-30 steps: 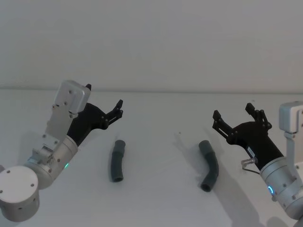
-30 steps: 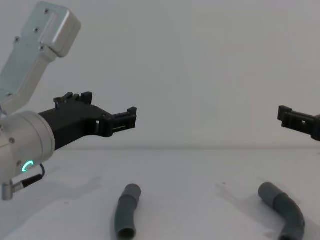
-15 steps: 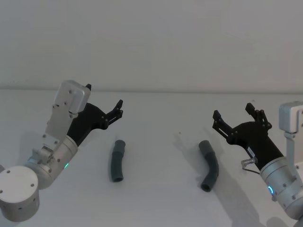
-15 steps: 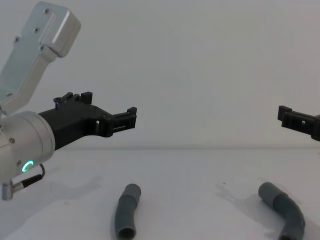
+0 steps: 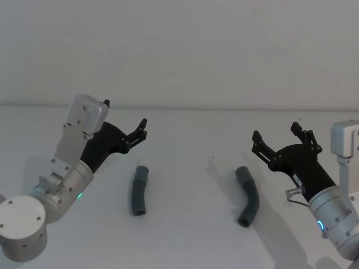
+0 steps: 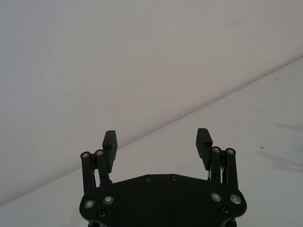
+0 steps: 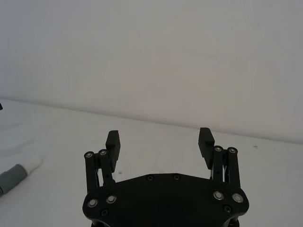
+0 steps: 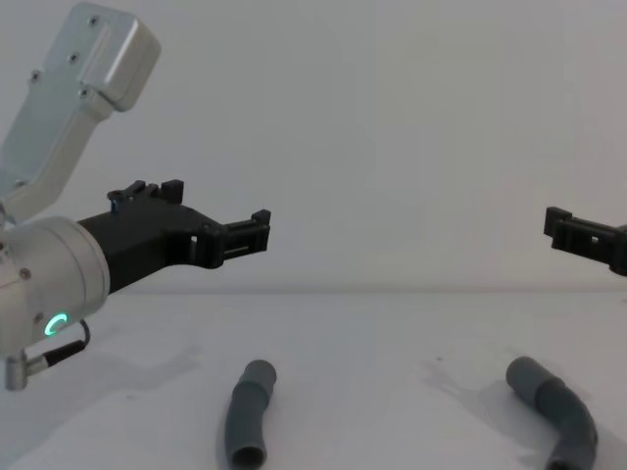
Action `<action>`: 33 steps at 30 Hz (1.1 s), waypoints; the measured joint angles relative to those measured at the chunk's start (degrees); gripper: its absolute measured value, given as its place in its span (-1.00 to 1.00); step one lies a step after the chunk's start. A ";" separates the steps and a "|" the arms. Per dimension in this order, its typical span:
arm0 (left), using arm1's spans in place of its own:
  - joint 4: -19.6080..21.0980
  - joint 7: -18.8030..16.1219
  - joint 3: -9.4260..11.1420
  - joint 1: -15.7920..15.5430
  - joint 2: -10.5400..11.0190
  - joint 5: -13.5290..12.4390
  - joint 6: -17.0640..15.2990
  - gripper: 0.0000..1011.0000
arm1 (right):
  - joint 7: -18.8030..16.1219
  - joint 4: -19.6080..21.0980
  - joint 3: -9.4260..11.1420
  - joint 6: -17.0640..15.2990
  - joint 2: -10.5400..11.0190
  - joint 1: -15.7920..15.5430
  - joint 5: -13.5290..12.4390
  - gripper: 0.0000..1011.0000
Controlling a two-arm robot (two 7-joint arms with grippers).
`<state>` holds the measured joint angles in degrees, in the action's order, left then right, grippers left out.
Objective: Use both hands to pick up one end of the pipe from the table, align the ends, and insert them.
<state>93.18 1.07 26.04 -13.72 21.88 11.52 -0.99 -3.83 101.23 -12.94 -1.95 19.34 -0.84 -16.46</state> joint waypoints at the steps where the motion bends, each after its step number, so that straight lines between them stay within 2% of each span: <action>1: 0.00 0.33 0.04 -0.09 0.00 0.08 -0.24 0.98 | 0.00 0.00 0.00 0.00 0.00 0.00 -0.01 0.98; 9: 0.90 2.20 0.28 -0.13 -0.07 1.44 -2.98 0.98 | 0.00 0.00 0.00 0.00 0.00 0.00 0.00 0.98; 17: 3.73 2.73 0.33 1.23 -0.36 3.11 -8.98 0.98 | 0.00 0.00 0.00 0.00 0.00 0.00 0.00 0.98; 22: 6.27 1.54 0.14 2.81 -0.78 3.82 -13.64 0.98 | 0.00 0.00 0.00 0.00 0.00 0.00 0.00 0.98; 23: 6.27 1.54 0.14 2.81 -0.78 3.82 -13.64 0.98 | 0.00 0.00 0.00 0.00 0.00 0.00 0.00 0.98; 25: 7.80 0.52 0.00 3.85 -1.10 4.06 -16.16 0.98 | 0.00 0.00 0.00 0.00 0.00 0.00 0.00 0.98; 33: 10.69 -1.70 -0.28 5.93 -2.10 4.35 -21.32 0.98 | 0.00 0.00 0.00 0.00 0.00 0.00 0.00 0.98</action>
<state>103.87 -0.63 25.76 -7.79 19.77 15.87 -22.31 -3.82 101.23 -12.94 -1.95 19.34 -0.84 -16.46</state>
